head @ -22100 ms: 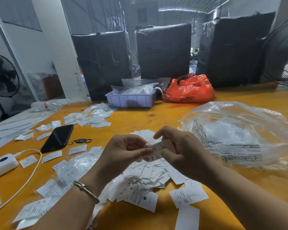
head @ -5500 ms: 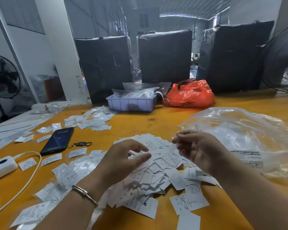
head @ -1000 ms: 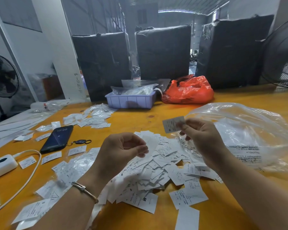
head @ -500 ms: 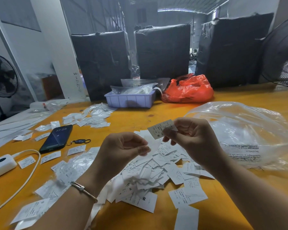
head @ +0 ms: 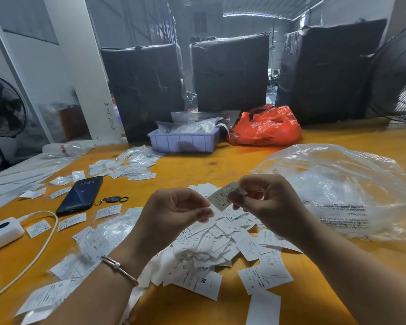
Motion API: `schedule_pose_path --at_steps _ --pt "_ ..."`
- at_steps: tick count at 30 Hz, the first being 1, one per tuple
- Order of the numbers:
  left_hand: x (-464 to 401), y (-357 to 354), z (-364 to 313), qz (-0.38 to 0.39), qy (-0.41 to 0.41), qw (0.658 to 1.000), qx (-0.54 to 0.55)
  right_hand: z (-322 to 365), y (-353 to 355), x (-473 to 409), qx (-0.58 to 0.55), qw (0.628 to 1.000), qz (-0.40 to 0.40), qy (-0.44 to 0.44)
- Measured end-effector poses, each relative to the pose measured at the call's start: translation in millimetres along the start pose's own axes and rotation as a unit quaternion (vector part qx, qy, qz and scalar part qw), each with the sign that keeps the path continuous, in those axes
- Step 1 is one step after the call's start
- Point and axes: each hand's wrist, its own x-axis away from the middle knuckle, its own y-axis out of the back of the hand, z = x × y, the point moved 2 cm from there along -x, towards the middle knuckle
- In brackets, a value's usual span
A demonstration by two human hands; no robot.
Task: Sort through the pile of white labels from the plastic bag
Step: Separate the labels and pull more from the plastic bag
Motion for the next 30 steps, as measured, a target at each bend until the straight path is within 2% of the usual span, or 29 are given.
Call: schedule_pose_path --at_steps 5,9,14,16,19,23,28,30 --pt "0 0 0 0.008 0.004 1.000 0.000 -3 2 -1 -0.009 1.000 0.016 -0.007" --pt "-1 -3 1 0.019 0.012 1.000 0.004 -5 -1 0 0.040 0.998 0.045 -0.016" --pt "-1 -4 2 0.030 0.018 0.999 -0.016 -3 -1 0 0.102 0.994 -0.019 0.031" --pt "-1 -4 1 0.033 0.021 0.999 -0.019 -3 0 0 0.106 0.994 -0.015 0.022" --pt "-1 -3 0 0.033 0.032 0.999 -0.020 -6 -1 1 0.098 0.994 0.036 -0.012" --pt "-2 -2 0 0.035 0.053 0.998 -0.027 -8 2 0 0.091 0.995 0.005 -0.026" --pt "-2 -1 3 0.042 0.075 0.996 -0.038 -10 2 0 0.121 0.990 0.049 -0.058" --pt "-2 0 3 0.039 0.076 0.996 -0.035 -13 2 -1 0.114 0.991 0.041 -0.063"
